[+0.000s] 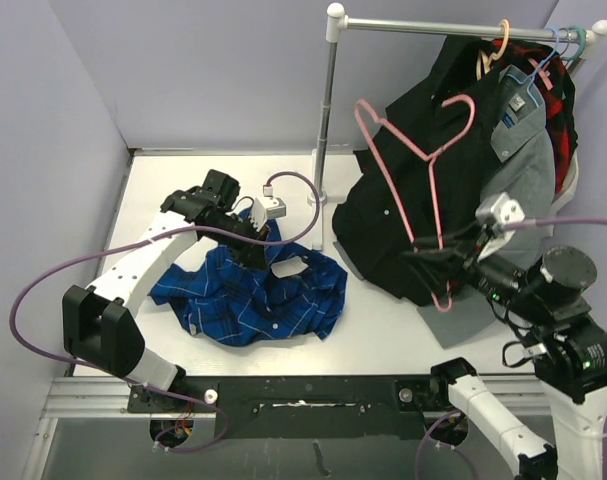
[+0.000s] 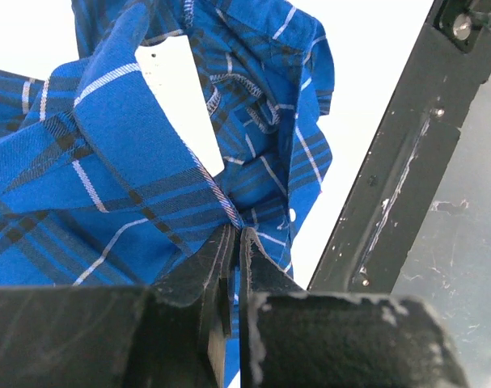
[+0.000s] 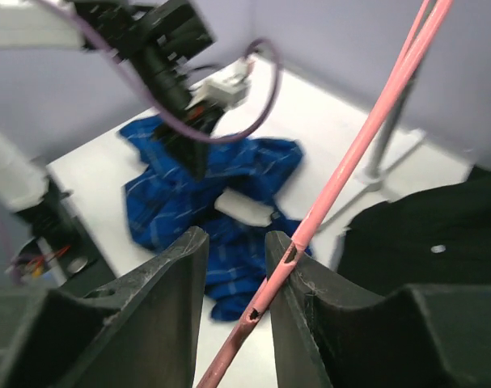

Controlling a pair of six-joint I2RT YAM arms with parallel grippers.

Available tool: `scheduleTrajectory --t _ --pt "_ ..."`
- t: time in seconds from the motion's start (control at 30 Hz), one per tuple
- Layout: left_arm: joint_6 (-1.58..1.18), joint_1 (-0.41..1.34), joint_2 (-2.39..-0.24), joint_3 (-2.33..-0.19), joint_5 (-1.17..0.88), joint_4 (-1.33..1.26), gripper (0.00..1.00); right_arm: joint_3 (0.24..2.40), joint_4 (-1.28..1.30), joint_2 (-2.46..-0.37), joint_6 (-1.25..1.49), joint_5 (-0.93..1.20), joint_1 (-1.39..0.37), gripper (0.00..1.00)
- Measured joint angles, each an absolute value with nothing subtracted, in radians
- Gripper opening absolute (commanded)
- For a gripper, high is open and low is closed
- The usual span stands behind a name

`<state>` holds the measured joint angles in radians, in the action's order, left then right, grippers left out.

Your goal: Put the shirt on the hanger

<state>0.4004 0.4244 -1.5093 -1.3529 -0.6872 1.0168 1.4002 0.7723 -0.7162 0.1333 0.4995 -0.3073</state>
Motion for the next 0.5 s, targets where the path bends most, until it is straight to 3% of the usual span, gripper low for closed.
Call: scheduleTrajectory --t 0.27,0.5 --pt "0.398 0.424 -1.516 -1.364 -0.590 1.017 0.00 0.980 0.902 -0.419 0.419 0.774 -0.307 0.00" --pt "0.377 0.416 -1.534 -1.416 -0.554 1.020 0.00 0.934 1.001 -0.201 0.579 0.926 -0.278 0.00"
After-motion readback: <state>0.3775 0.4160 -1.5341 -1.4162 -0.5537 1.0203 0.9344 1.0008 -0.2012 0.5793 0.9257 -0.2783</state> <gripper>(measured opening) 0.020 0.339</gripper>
